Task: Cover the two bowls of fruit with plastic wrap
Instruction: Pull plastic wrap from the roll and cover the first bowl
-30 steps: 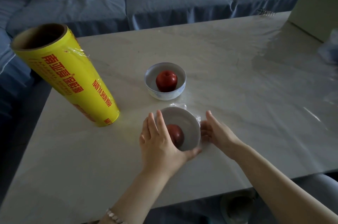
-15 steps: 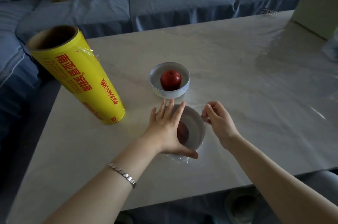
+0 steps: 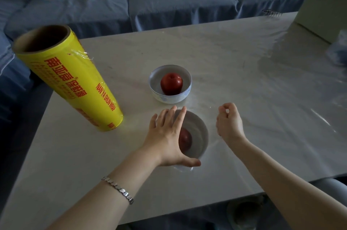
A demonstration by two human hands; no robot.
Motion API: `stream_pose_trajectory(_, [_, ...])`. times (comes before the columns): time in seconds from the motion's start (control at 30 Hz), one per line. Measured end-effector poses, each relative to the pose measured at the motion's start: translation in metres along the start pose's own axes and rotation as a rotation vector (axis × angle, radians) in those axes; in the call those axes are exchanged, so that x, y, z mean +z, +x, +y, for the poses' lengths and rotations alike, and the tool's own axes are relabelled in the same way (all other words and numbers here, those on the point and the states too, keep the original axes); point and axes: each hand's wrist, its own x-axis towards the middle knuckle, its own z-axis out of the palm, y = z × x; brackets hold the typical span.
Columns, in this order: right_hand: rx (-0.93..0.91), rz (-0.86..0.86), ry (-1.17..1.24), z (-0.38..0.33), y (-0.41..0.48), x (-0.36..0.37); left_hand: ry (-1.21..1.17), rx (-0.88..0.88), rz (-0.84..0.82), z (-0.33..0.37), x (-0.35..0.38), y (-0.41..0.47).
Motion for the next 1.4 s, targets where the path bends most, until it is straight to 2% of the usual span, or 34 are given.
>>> stream_pose_trajectory(0.13, [0.119,-0.056,-0.017,0.006,0.000,0.002,-0.040,-0.085,0.033,0.004,0.002,-0.001])
stream_pose_trajectory(0.2, [0.229,-0.106,0.150,0.005,-0.008,-0.006,-0.095,-0.213,0.086,0.010,0.006,-0.001])
stream_pose_trajectory(0.3, [0.427,-0.317,0.399,0.003,-0.031,-0.017,-0.178,-0.411,0.162,0.024,0.009,-0.003])
stream_pose_trajectory(0.37, [0.420,-0.430,0.328,0.006,-0.043,-0.017,-0.202,-0.471,0.166,0.029,0.010,-0.004])
stream_pose_trajectory(0.47, [0.319,-0.461,0.215,0.002,-0.048,-0.007,-0.251,-0.500,0.134,0.027,0.009,-0.010])
stream_pose_trajectory(0.67, [0.217,-0.403,0.178,-0.017,-0.032,0.016,-0.232,-0.420,0.038,0.012,0.002,-0.037])
stream_pose_trajectory(0.8, [0.169,-0.405,0.026,-0.019,-0.024,0.026,-0.157,-0.215,0.012,-0.007,-0.011,-0.028])
stream_pose_trajectory(0.93, [0.115,-0.283,-0.054,-0.018,-0.022,0.030,-0.105,-0.088,-0.065,-0.014,-0.017,-0.010])
stream_pose_trajectory(1.03, [0.054,-0.259,-0.039,-0.025,-0.021,0.028,-0.072,-0.061,-0.071,-0.015,-0.010,-0.008])
stream_pose_trajectory(1.23, [-0.182,-0.285,-0.191,-0.035,-0.028,0.017,-0.021,-0.076,-0.066,-0.016,-0.007,-0.008])
stream_pose_trajectory(1.4, [-0.218,-0.251,-0.209,-0.024,-0.023,0.006,0.000,-0.055,-0.047,-0.017,-0.006,-0.008])
